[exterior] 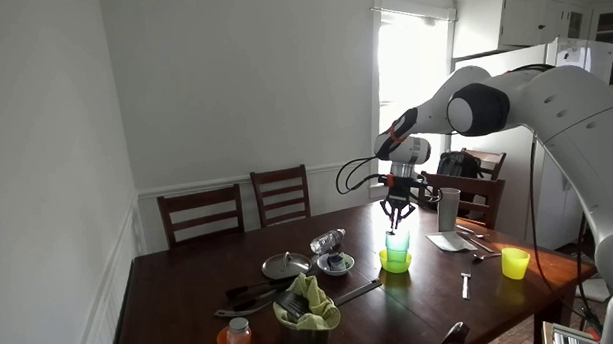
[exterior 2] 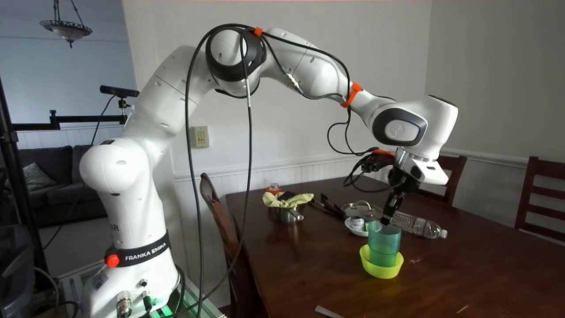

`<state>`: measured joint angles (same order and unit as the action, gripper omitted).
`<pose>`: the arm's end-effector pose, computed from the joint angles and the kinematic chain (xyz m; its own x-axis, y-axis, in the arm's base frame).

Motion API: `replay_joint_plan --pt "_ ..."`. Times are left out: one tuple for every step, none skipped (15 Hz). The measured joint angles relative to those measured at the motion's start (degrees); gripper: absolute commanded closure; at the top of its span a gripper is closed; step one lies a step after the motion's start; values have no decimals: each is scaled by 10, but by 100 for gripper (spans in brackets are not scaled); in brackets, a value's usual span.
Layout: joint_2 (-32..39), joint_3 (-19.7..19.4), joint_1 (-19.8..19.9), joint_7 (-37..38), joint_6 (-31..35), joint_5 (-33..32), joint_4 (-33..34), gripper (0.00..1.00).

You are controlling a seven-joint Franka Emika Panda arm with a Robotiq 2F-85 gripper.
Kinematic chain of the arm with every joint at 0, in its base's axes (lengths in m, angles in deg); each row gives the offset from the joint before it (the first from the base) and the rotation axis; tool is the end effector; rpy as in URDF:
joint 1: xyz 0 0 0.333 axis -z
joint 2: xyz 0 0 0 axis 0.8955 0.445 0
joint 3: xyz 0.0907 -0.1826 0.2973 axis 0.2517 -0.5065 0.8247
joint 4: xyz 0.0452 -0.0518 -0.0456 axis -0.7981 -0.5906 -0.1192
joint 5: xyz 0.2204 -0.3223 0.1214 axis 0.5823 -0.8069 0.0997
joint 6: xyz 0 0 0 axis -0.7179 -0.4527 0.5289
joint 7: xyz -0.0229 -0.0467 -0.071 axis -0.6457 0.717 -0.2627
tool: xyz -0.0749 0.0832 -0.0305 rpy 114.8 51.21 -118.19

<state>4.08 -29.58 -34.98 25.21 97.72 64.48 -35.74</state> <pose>0.5530 -0.4688 0.2855 0.1226 -0.9454 -0.3018 -0.9924 -0.1132 -0.0486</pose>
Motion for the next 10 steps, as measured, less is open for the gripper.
replay_joint_plan --pt "0 0 -1 0 0 -1 -2 98" --pt "1 0 -2 0 0 -1 -4 98" --pt "1 -1 -2 0 0 -1 -5 98" --pt "1 -1 -3 0 0 -2 -5 98" --pt "1 -1 -3 0 0 -2 -5 98" --pt "1 -1 -3 0 0 -2 -5 98" --pt "1 -1 -3 0 0 -2 -5 83" --pt "1 -1 -3 1 0 -2 -5 64" --pt "1 -1 -3 2 0 -3 -5 58" --pt "1 -1 -3 3 0 -4 -5 50"
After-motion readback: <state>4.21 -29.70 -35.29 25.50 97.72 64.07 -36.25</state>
